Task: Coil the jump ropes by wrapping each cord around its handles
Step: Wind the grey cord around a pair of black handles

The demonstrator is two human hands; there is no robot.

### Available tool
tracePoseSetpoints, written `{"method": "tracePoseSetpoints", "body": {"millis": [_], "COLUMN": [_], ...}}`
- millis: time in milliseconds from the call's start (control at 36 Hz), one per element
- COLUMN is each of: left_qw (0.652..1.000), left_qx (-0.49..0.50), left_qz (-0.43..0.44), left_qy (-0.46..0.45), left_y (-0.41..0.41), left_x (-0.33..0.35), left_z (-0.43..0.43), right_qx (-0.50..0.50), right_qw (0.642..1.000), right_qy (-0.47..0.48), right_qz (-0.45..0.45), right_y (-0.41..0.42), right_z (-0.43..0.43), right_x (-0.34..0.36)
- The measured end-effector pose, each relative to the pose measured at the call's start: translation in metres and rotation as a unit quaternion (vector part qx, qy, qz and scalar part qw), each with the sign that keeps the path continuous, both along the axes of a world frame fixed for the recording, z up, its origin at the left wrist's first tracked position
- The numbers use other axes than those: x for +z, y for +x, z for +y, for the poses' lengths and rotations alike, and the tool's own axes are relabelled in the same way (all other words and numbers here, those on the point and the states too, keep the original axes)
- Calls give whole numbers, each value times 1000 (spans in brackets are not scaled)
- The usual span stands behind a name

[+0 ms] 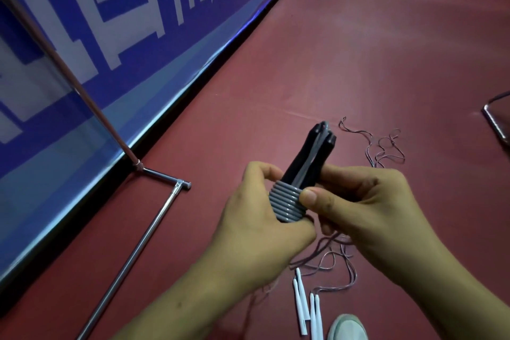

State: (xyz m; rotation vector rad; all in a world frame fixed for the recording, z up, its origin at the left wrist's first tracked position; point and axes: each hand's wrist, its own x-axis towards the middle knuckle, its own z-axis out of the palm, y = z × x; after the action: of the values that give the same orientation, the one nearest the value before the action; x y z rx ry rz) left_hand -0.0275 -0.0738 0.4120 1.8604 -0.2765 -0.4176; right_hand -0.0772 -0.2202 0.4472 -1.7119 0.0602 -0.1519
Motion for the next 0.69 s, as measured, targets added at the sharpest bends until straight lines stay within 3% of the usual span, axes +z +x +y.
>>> {"method": "tracePoseSetpoints", "body": {"millis": [250,556,694], "left_qw": [968,879,846], "left_qx": [-115,-232,-258], "left_qz": [139,244,268], "left_qy": [-175,-338,-382], "left_y": [1,0,-1], "left_x": [13,18,13], "left_z": [10,14,13], "right_qx": [54,119,113], "right_qw": [998,985,985], "right_qy": [13,128,128], "right_qz": [7,3,25], "right_y": [-2,-3,-2], "right_z": [-10,-2,-7], "right_x": [-6,-9,-10]}}
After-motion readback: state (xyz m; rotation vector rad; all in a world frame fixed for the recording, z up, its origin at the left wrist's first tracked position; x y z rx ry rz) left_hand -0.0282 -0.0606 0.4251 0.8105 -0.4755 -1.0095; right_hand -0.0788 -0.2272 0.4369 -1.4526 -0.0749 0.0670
